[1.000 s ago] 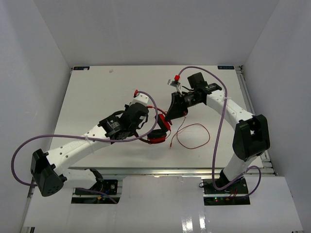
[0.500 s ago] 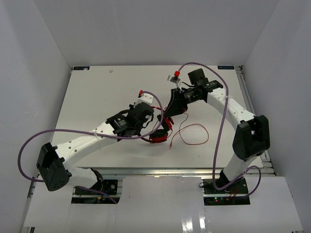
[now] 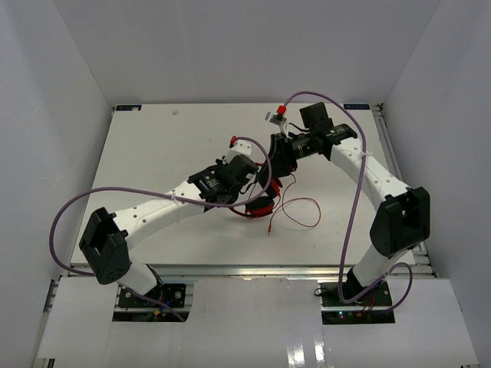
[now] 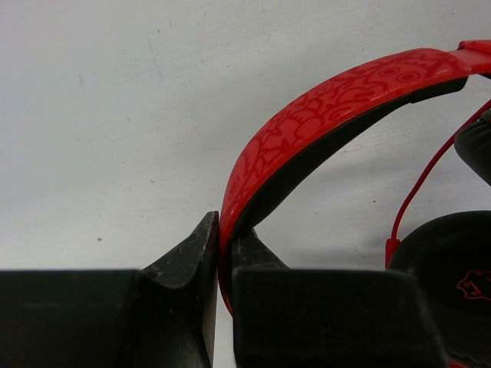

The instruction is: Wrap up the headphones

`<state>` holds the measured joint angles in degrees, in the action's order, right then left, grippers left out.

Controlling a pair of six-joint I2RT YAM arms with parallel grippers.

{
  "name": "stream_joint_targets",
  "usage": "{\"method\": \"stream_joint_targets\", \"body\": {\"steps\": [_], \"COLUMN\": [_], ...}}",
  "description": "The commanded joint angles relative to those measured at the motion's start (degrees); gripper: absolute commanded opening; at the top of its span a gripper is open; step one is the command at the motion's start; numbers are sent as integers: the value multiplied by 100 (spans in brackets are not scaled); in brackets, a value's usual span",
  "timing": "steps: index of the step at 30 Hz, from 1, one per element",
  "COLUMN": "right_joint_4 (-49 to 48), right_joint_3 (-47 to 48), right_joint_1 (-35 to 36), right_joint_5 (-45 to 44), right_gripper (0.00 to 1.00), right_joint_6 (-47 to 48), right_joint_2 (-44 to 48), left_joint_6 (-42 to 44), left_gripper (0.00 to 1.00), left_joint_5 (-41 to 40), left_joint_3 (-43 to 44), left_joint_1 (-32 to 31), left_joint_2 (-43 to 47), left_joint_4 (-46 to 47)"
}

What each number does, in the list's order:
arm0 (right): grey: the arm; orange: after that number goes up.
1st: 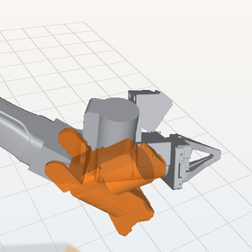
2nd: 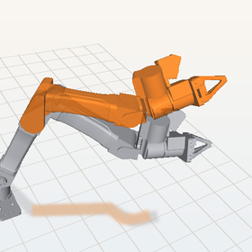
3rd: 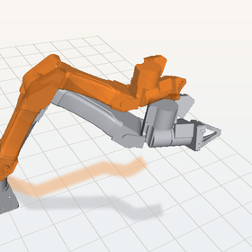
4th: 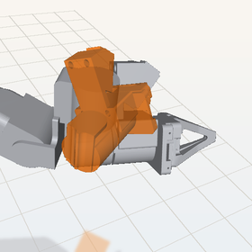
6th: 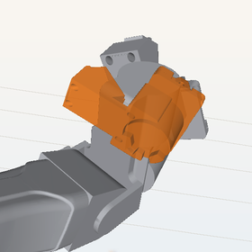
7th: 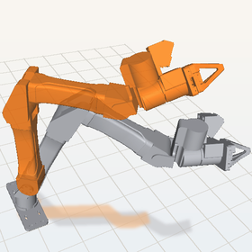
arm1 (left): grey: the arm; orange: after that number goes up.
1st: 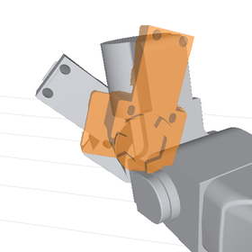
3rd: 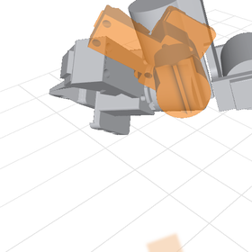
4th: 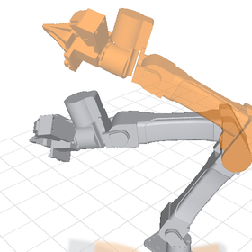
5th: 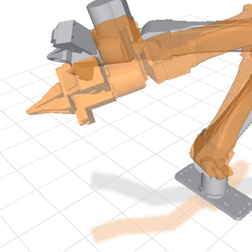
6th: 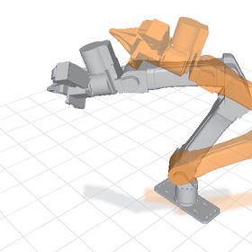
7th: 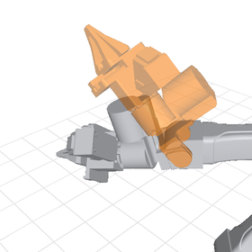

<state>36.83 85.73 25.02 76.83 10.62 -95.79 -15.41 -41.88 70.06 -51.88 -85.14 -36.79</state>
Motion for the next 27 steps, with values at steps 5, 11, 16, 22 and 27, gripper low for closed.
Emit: {"method": "stream_joint_targets", "body": {"steps": [5,11,16,22,27], "right_joint_4": [-276,-378,-419,-498,-504], "right_joint_3": [-447,-828,-1021,-1208,-1228], "right_joint_1": [-15,1,12,28,38], "right_joint_5": [-26,-78,-133,-216,-325], "right_gripper": [39,40,44,44,44], "right_joint_6": [-153,-210,-201,-227,-187], "right_joint_2": [785,1123,1302,1420,1398], "left_joint_6": [-984,-1447,-1921,-2711,-3150], "left_gripper": [0,0,0,0,0], "left_joint_5": [-259,-348,-355,-82,421], "left_joint_3": [1099,1475,1546,1495,1687], "left_joint_1": [183,355,536,823,925], "left_joint_2": [-324,-345,-206,-3,-149], "left_joint_4": [-179,-416,-531,-560,-276]}}
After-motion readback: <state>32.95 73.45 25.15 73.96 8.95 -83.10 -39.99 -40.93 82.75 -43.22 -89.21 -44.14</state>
